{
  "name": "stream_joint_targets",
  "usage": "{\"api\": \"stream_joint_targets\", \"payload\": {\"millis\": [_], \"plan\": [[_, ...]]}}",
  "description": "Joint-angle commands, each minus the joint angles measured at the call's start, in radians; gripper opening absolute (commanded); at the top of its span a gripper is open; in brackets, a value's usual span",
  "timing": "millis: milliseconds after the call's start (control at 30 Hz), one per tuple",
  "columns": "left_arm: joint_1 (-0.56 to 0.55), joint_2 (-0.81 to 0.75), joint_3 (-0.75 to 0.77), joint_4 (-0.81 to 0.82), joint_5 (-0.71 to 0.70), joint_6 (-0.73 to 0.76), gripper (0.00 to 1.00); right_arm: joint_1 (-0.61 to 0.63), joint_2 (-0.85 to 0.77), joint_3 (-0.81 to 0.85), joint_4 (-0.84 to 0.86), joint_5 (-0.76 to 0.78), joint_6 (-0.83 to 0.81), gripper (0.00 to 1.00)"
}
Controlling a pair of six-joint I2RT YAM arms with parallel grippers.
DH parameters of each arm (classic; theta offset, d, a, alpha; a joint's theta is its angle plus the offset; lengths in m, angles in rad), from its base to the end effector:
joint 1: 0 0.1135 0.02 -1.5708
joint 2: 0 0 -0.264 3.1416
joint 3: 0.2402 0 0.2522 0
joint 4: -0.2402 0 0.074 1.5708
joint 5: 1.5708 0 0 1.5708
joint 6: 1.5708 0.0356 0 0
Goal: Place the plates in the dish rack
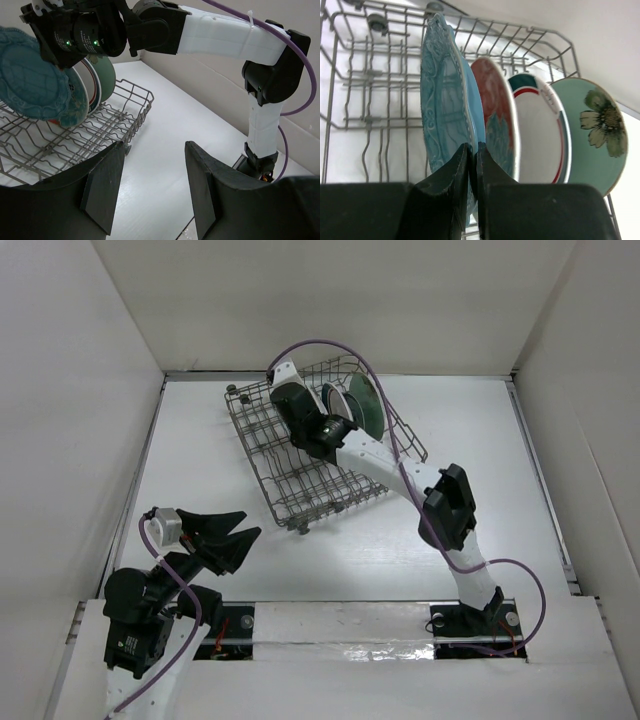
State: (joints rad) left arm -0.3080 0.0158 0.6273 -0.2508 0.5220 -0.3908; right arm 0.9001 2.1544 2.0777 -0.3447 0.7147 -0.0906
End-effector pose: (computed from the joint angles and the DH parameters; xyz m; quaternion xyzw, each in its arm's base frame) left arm 0.0139 -0.0231 0.3444 0.1893 0.5578 -0.4099 0.6964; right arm 0.3330 0.3822 0.3336 -0.2065 0.7822 -0.0693 0.5837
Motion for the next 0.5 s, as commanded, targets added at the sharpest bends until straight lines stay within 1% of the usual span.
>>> {"api": "stream_joint_targets", "payload": {"millis": [0,200,333,467], "plan": [[-0.008,-0.083,-0.012,0.050,0.007,-0.002,0.48,0.008,-0.028,0.056,0.142,0.098,0.001,0.00],[-0.008,-0.082,-0.011,0.050,0.007,-0.002,0.48,0.046,0.027,0.047,0.099,0.117,0.049,0.00],[-0.008,-0.079,-0.012,0.048,0.007,-0.002,0.48,0.056,0.054,0.027,0.088,0.095,0.133,0.00],[-0.008,-0.074,-0.012,0.048,0.007,-0.002,0.48,0.056,0.068,0.032,0.075,0.072,0.169,0.00]]}}
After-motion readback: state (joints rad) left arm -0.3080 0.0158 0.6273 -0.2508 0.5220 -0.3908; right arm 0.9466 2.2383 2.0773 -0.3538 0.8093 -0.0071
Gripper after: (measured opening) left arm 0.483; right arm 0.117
